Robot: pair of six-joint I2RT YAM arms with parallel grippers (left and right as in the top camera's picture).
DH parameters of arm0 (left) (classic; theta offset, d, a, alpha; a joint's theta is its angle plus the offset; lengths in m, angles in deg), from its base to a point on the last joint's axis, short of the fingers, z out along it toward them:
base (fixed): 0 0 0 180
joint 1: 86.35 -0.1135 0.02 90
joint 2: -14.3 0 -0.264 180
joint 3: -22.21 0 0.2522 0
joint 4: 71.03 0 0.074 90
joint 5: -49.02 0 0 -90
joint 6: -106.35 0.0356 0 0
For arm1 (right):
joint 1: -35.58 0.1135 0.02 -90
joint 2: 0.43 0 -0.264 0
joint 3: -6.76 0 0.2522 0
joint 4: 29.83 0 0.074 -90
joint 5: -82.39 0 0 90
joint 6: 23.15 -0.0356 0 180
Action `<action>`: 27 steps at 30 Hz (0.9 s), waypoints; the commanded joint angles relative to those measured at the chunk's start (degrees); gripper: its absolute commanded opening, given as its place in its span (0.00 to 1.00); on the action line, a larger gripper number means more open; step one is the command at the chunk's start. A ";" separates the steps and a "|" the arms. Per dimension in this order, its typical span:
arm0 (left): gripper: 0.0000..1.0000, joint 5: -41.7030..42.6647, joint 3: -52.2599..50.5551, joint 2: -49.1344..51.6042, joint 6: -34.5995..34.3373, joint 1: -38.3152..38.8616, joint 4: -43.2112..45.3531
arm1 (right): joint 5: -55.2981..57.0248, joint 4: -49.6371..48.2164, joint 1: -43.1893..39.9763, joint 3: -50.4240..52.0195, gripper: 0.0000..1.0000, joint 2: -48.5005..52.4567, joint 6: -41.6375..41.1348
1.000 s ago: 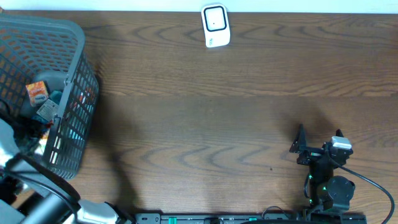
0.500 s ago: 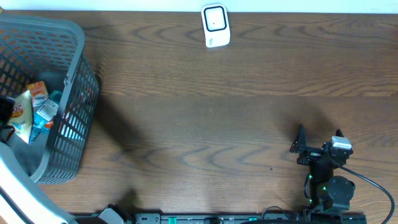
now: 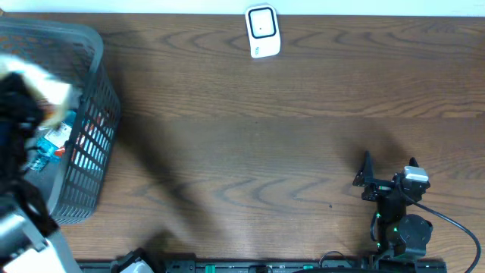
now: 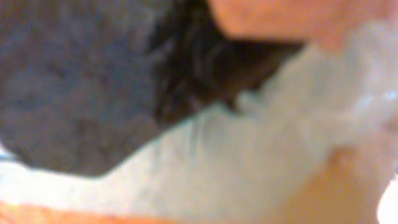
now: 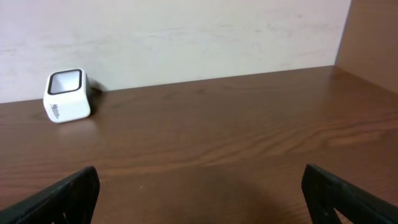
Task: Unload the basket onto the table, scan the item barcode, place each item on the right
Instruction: 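Grasp the snack bag in the basket with the left gripper and lift, then carry the snack bag toward the scanner and release it on the table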
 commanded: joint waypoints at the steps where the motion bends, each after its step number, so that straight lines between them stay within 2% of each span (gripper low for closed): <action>1: 0.07 6.62 1.09 -0.96 2.21 9.86 0.04 | -0.31 0.02 -0.50 0.28 0.99 -0.31 0.94; 5: 0.07 5.73 -0.20 0.57 10.54 25.99 -0.74 | -0.31 0.02 -0.50 0.28 0.99 -0.31 0.94; 8: 0.07 1.70 -2.01 4.31 16.92 37.07 -1.05 | -0.31 0.02 -0.50 0.28 0.99 -0.31 0.94; 13: 0.07 -5.88 -3.91 15.78 29.14 49.83 -5.66 | -0.31 0.02 -0.50 0.28 0.99 -0.31 0.94; 17: 0.07 -9.11 -4.02 28.50 30.91 55.84 -7.39 | -0.31 0.02 -0.50 0.28 0.99 -0.31 0.94; 23: 0.07 -9.11 -4.02 46.21 31.19 61.02 -1.92 | -0.31 0.02 -0.50 0.28 0.99 -0.31 0.94; 27: 0.09 -9.11 -4.02 53.11 31.19 62.40 0.22 | -0.31 0.02 -0.50 0.28 0.99 -0.31 0.94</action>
